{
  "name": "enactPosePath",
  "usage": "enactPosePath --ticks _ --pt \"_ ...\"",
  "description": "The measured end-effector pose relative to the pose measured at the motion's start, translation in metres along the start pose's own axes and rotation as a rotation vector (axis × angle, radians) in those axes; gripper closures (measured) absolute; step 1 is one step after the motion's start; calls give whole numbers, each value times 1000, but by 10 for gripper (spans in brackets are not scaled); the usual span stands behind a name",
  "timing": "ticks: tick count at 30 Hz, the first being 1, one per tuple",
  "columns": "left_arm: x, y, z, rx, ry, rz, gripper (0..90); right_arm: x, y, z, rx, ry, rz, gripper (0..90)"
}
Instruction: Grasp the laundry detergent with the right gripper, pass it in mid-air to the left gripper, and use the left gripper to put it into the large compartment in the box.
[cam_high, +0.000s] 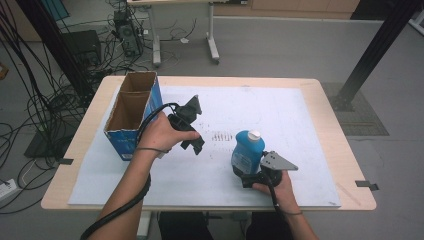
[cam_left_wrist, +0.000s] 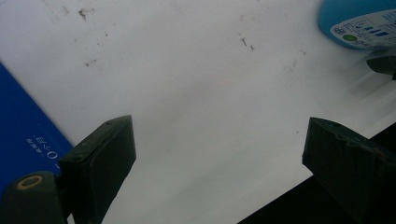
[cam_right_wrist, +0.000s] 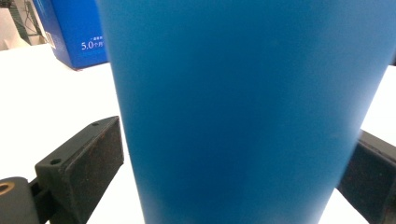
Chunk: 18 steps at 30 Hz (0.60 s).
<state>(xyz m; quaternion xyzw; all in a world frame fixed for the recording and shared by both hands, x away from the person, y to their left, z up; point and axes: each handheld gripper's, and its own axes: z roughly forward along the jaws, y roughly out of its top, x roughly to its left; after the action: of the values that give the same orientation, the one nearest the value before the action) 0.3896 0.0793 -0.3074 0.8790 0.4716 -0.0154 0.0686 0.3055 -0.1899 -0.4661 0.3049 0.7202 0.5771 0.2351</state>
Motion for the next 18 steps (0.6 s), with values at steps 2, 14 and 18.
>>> enactPosePath --ticks 2,14,18 --pt "0 0 0 -1 2 -2 100 0 0 0 0 0 1 26" --pt "-1 1 0 -1 1 -7 85 0 0 0 -3 -1 1 26" --pt "-1 0 1 3 -1 -11 75 0 0 0 -3 0 2 25"
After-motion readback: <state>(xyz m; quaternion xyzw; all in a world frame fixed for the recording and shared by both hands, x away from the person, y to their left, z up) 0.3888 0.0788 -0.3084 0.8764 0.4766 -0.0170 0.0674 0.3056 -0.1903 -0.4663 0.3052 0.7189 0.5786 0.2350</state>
